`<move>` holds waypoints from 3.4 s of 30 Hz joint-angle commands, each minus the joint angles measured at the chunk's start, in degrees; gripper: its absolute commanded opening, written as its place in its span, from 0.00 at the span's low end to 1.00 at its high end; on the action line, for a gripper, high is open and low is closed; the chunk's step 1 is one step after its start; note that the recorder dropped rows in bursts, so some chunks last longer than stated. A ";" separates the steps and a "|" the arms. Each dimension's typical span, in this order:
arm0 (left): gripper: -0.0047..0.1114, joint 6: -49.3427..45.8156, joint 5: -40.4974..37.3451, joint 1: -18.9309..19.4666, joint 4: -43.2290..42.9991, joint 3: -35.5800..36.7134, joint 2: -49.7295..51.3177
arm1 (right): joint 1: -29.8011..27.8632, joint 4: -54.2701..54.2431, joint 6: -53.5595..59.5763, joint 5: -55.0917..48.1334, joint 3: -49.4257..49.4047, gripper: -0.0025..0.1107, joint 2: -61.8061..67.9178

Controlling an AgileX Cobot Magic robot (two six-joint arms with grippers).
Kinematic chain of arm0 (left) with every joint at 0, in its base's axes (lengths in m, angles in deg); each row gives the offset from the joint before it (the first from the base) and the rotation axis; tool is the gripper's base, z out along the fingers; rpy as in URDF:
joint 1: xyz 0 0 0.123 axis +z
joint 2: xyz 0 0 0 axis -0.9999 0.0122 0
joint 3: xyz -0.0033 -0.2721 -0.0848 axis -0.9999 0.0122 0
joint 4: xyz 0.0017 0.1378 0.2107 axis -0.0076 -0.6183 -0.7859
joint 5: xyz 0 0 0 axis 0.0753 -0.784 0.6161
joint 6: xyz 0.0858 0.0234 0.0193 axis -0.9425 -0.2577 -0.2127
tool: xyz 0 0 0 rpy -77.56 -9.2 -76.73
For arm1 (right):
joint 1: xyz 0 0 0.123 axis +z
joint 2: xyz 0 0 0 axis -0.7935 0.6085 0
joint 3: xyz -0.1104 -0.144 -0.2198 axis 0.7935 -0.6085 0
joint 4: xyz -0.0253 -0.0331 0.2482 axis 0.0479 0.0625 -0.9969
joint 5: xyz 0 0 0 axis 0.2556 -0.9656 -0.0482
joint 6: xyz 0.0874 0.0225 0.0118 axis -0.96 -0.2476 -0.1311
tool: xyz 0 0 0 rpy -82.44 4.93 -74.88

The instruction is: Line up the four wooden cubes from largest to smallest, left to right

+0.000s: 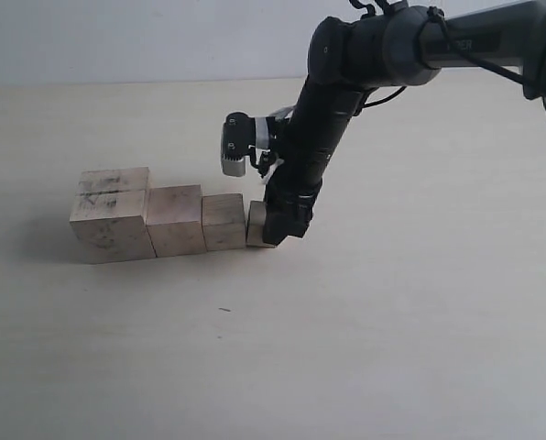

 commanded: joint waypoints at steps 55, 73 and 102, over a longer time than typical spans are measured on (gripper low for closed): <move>0.04 0.01 0.69 -0.51 -0.32 -0.01 -0.38 | -0.01 6.02 -21.95 -3.48 -0.36 0.02 -2.53; 0.04 0.01 0.69 -0.51 -0.32 -0.01 -0.38 | -0.01 4.11 -21.60 -1.15 -0.36 0.02 -2.30; 0.04 0.01 0.69 -0.51 -0.32 -0.01 -0.38 | -2.02 16.26 -50.21 3.61 -0.36 0.02 -10.55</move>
